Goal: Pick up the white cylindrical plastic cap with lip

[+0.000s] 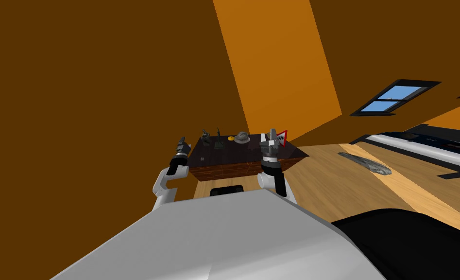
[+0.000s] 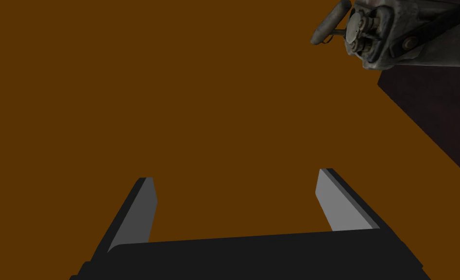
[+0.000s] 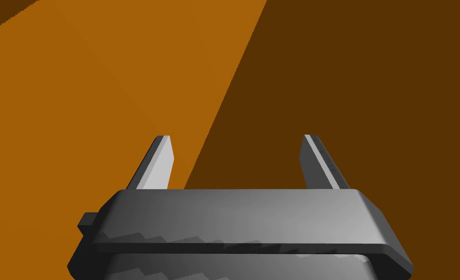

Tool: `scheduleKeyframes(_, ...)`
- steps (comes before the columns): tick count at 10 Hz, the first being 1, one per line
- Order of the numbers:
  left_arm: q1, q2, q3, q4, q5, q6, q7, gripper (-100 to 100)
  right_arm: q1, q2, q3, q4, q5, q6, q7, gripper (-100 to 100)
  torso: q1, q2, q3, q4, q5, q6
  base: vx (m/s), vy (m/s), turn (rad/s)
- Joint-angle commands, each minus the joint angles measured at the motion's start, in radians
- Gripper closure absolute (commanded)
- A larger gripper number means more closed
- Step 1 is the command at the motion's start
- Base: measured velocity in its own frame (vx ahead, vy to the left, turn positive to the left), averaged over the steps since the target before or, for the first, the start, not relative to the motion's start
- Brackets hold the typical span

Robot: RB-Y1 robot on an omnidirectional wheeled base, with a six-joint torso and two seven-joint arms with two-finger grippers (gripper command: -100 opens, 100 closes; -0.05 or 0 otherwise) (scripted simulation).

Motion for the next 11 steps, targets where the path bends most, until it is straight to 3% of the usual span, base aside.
scheduleKeyframes(1, -0.017, 0.001, 0.007, 0.022, -0.001, 0.031, 0.01, -100, 0.0, 0.0, 0.0, 0.0, 0.0, 0.0, 0.0, 0, 0.0, 0.0, 0.0, 0.0, 0.0, 0.0, 0.012, -0.042, -0.007)
scheduleKeyframes(2, -0.053, 0.001, 0.019, 0.064, -0.005, 0.07, 0.027, -100, 0.0, 0.0, 0.0, 0.0, 0.0, 0.0, 0.0, 0, 0.001, 0.001, 0.0, 0.0, 0.0, 0.0, 0.007, -0.052, -0.04)
scheduleKeyframes(5, -0.089, 0.0, 0.031, 0.108, -0.009, 0.12, 0.043, -100, 0.0, 0.0, 0.0, 0.0, 0.0, 0.0, 0.0, 0, 0.001, 0.001, 0.001, 0.0, 0.0, 0.0, 0.005, -0.043, -0.022)
scheduleKeyframes(6, -0.124, -0.001, 0.044, 0.141, -0.013, 0.164, 0.06, -100, 0.0, 0.0, 0.0, 0.0, 0.0, 0.0, 0.0, 0, 0.002, 0.001, 0.001, 0.0, 0.0, 0.0, 0.011, -0.04, -0.05)
scheduleKeyframes(7, -0.124, -0.001, 0.044, 0.153, -0.013, 0.164, 0.06, -100, 0.0, 0.0, 0.0, 0.0, 0.0, 0.0, 0.0, 0, 0.002, 0.001, 0.0, 0.0, 0.0, 0.0, 0.012, -0.03, -0.019)
scheduleKeyframes(8, -0.158, -0.002, 0.056, 0.192, -0.017, 0.207, 0.076, -100, 0.0, 0.0, 0.0, 0.0, 0.0, 0.0, 0.0, 0, 0.002, 0.001, 0.0, 0.0, 0.0, 0.0, 0.011, -0.028, -0.046)
scheduleKeyframes(11, -0.191, -0.004, 0.068, 0.248, -0.021, 0.25, 0.092, -100, 0.0, 0.0, 0.0, 0.0, 0.0, 0.0, 0.0, 0, 0.003, 0.001, 0.0, 0.0, 0.001, 0.0, 0.011, -0.017, -0.036)
